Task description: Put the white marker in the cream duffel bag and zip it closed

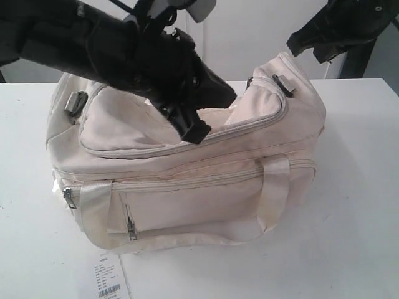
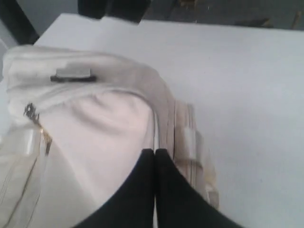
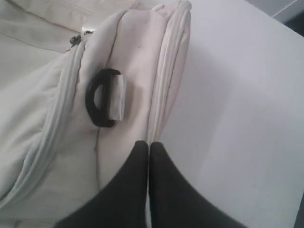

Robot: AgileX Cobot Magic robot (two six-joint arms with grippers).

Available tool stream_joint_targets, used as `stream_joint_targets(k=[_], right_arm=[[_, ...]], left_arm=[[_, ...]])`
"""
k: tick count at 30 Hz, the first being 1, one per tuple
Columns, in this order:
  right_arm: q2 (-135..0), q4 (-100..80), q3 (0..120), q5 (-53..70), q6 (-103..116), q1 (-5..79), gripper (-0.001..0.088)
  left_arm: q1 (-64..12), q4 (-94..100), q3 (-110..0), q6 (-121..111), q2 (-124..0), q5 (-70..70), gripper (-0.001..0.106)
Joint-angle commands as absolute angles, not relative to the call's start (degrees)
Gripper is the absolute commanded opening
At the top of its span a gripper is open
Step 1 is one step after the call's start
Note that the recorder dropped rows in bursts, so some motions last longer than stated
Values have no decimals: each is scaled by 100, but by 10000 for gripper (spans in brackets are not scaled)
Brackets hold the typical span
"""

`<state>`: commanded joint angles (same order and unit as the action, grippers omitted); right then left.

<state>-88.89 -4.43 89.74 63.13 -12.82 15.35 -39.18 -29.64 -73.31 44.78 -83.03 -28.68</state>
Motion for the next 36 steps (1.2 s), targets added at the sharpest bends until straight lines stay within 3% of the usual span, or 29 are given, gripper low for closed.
stream_joint_targets(k=[19,24,36], right_arm=[[-8602,-379,8560,6585,-1105,331,0],[-8126,-341,8086,5947,-904,69,0],[-6312,-151,6534,4013,-642,48,0]], left_arm=[[-1925,-549,-7331,1455,-7665,-5003,0],[-1722,451,-7331,652,-7532,-5231,0],[-1449,523,-6582,364,-6292,-4338,0]])
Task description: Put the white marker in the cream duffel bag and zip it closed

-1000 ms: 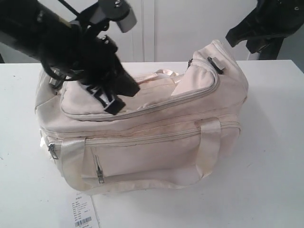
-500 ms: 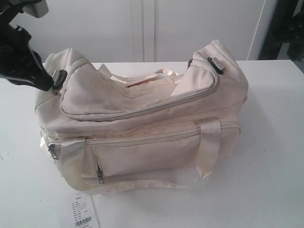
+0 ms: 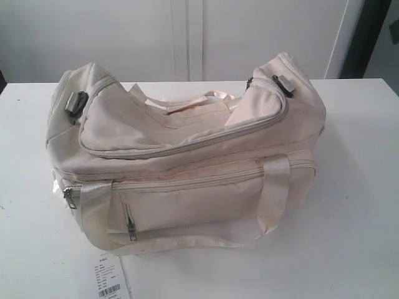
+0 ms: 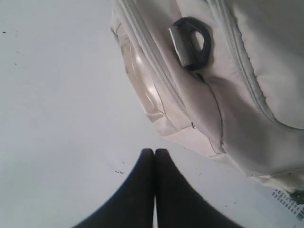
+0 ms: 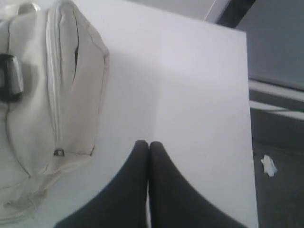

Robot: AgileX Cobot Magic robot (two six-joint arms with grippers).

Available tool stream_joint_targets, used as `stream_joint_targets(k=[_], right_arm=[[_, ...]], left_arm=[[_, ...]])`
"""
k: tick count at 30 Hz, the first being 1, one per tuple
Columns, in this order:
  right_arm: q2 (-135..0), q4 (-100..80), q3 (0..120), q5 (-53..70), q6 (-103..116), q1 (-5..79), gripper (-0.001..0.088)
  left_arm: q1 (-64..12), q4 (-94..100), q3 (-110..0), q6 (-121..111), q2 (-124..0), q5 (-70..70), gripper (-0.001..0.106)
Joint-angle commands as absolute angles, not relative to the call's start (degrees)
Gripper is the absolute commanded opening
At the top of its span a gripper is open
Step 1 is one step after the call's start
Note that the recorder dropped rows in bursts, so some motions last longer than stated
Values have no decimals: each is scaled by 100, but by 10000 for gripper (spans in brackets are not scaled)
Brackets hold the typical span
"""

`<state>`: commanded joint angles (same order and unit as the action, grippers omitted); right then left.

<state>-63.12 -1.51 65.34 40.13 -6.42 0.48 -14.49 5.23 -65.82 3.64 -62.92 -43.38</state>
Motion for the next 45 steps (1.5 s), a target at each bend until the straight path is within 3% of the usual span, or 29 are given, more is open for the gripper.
stream_joint_targets(k=[14,45], right_arm=[[-4416,0,4648,2216,-465,48,0],[-396,0,2277,1812,-488,48,0]], left_arm=[[-1449,513,-4814,-34,-4386,-2933,0],[-1449,502,-2513,-811,-952,-2309,0]])
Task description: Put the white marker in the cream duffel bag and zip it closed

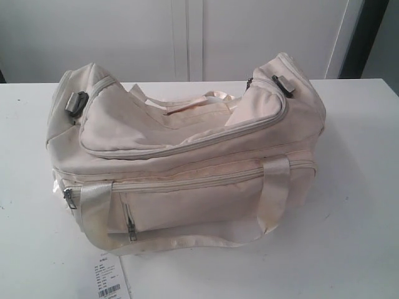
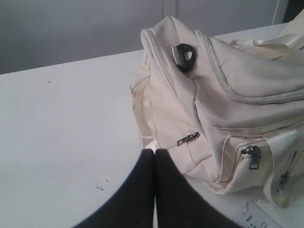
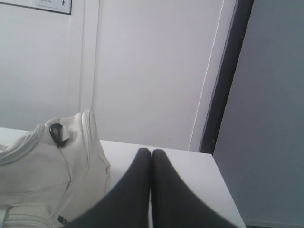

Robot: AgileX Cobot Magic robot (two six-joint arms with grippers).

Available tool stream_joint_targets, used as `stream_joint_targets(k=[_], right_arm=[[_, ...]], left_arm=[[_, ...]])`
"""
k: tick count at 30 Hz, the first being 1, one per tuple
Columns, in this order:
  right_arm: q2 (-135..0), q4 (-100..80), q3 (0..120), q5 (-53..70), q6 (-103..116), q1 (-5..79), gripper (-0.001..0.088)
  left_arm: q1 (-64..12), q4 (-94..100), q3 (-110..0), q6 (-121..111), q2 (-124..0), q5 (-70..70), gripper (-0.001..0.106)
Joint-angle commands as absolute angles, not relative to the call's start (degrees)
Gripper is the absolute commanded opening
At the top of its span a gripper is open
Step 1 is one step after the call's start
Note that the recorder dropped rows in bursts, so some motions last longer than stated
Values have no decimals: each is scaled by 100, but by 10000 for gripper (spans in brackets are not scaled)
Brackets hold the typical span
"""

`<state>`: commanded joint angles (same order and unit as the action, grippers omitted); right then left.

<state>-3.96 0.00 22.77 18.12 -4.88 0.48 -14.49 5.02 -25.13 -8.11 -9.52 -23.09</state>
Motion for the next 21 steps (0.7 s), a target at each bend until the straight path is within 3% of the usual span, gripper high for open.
stream_joint_targets(k=[21], right_arm=[[-129,0,2277,1918,-488,48,0]], left_arm=[[-1449,502,-2513,-763,-734,-2665,0]])
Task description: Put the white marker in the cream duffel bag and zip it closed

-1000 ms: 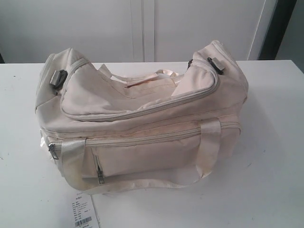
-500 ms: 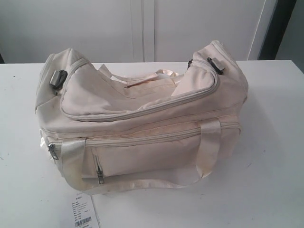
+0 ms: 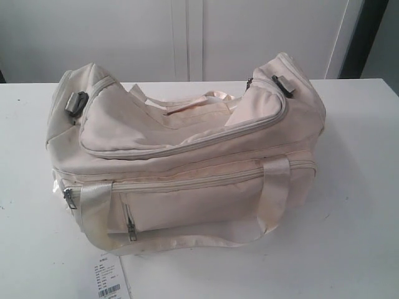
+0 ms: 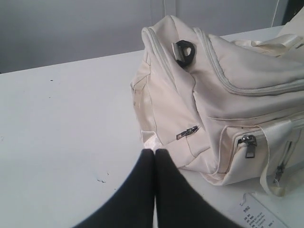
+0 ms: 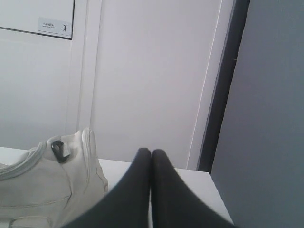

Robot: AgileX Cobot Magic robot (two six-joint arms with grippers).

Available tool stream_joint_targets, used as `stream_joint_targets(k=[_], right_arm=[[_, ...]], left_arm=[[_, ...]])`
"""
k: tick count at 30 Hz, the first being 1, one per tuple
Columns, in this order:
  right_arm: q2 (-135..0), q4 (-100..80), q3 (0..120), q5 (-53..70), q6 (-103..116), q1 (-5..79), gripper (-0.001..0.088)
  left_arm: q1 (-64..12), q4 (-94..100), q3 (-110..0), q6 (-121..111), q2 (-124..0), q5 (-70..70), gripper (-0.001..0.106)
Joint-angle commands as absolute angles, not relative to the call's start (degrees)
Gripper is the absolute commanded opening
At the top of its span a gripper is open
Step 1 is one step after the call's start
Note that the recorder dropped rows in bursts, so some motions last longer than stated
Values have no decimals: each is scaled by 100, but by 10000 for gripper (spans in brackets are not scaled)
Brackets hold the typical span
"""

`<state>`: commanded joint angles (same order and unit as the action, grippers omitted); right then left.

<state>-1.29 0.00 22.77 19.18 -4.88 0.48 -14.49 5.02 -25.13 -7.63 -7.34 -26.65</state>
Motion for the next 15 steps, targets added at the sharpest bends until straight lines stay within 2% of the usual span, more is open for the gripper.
stream_joint_targets(k=[15], right_arm=[[-131,0,2277,1918,-473,48,0]], left_arm=[[-1268,-186,-2052,0,-607,-2363,0]])
